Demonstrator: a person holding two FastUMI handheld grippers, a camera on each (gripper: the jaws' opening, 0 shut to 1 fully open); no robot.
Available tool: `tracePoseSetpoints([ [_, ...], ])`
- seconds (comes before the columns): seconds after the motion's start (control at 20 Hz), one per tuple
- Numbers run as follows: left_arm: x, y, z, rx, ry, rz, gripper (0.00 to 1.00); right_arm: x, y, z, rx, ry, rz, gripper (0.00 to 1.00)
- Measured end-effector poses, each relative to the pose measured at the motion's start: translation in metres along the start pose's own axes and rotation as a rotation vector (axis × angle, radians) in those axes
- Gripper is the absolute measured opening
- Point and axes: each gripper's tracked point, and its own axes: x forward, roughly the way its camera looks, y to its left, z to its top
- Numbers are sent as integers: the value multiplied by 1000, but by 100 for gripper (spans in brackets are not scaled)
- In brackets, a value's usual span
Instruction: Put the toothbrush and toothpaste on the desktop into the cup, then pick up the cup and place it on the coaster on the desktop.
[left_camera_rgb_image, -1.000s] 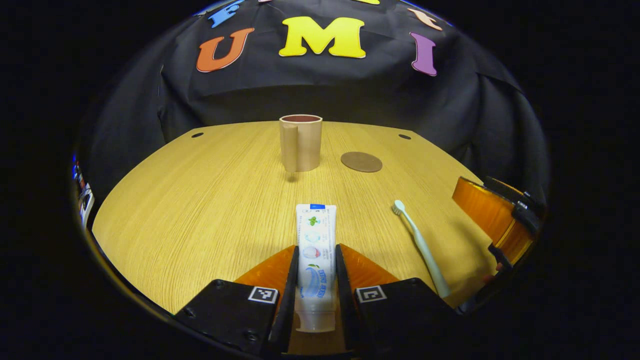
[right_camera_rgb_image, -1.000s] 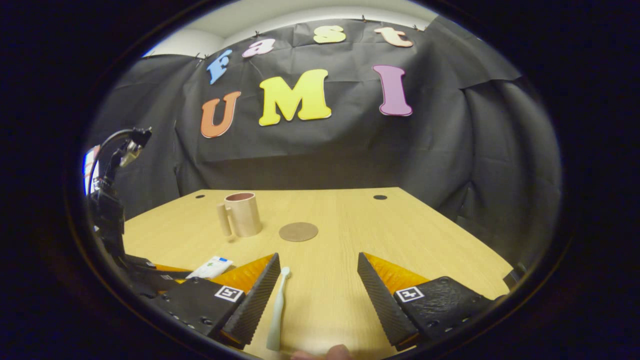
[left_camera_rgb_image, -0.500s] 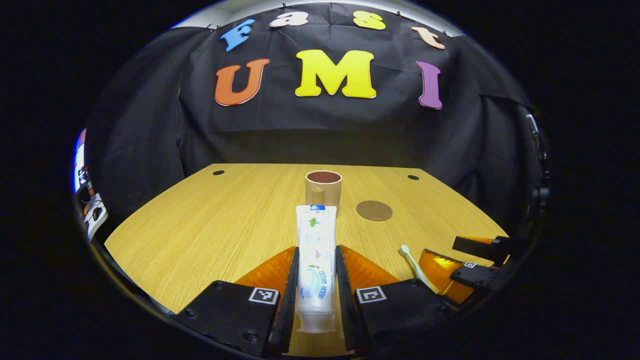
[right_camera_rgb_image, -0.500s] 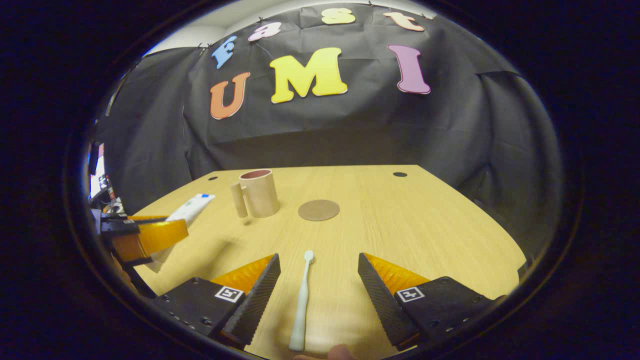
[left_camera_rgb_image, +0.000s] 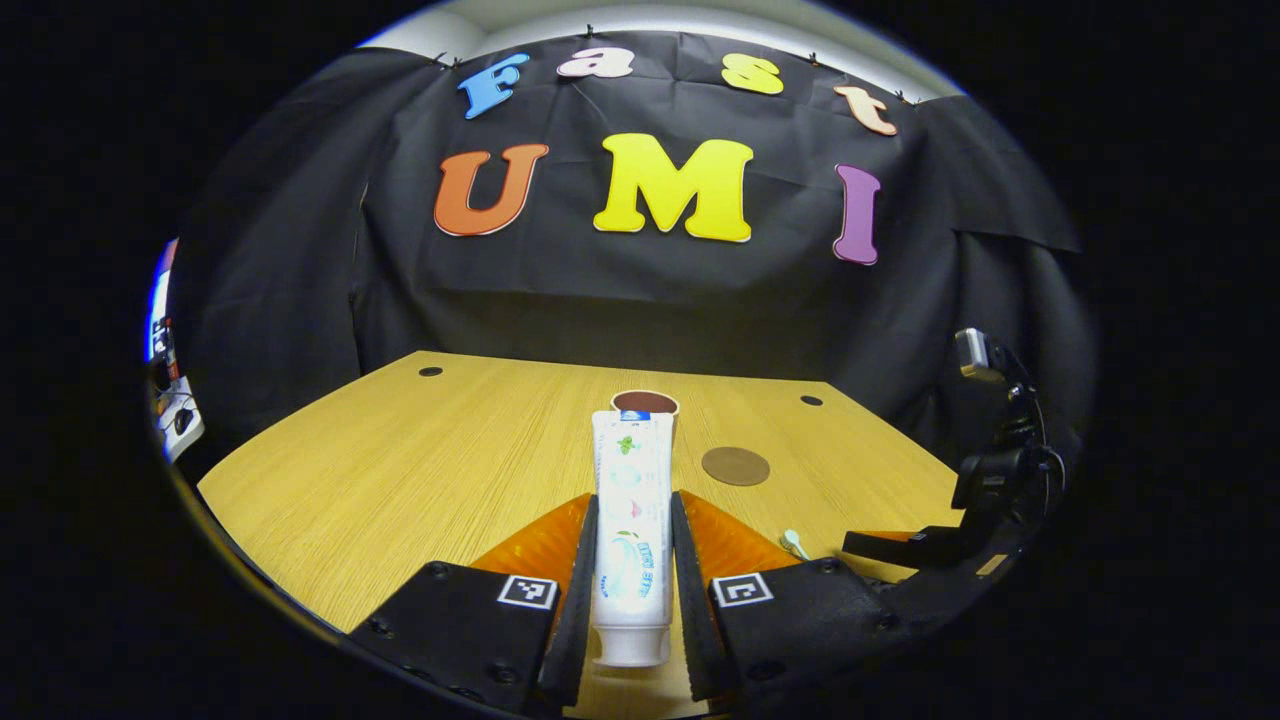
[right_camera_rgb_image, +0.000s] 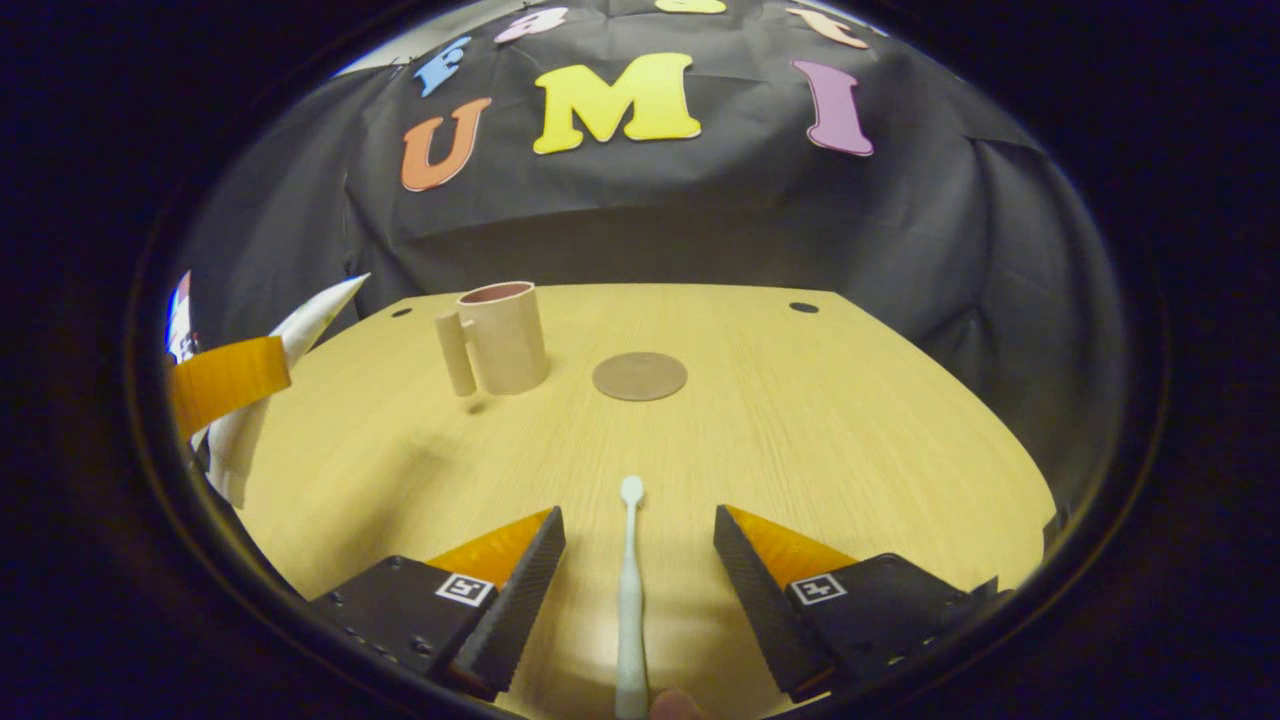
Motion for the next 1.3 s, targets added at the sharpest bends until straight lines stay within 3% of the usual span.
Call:
tracePoseSetpoints([
  [0.1,1,1,3,-4,-7,-7,42,4,6,-3,4,26,3,81],
  [0.15,0,1,4,-7,-9,-13,42,6,3,-4,12,36,-9,63],
  [0.2,0,1,5,-11,-12,-20,42,10,-1,-6,32,46,-22,55],
  [0.25,0,1,6,-12,-14,-24,42,13,0,-10,51,77,-23,40],
  [0.4,-2,4,10,-17,-24,-33,42,16,0,-8,43,78,-19,36],
  [0.45,-1,5,11,-25,-24,-36,42,17,3,-7,27,77,1,41],
  [0.5,-1,5,11,-34,-20,-42,42,16,2,-8,33,85,1,36],
  [0.55,0,6,12,-42,-21,-44,42,17,3,-8,34,83,1,17],
  [0.65,1,11,21,-48,-36,-36,42,18,1,-11,38,82,15,15],
  [0.7,2,12,25,-48,-44,-33,42,20,0,-7,59,74,21,5],
  [0.75,2,13,29,-46,-55,-31,42,19,1,-6,67,78,24,1],
  [1.3,31,11,103,-47,-201,-30,42,-1,-2,32,115,-31,92,0],
])
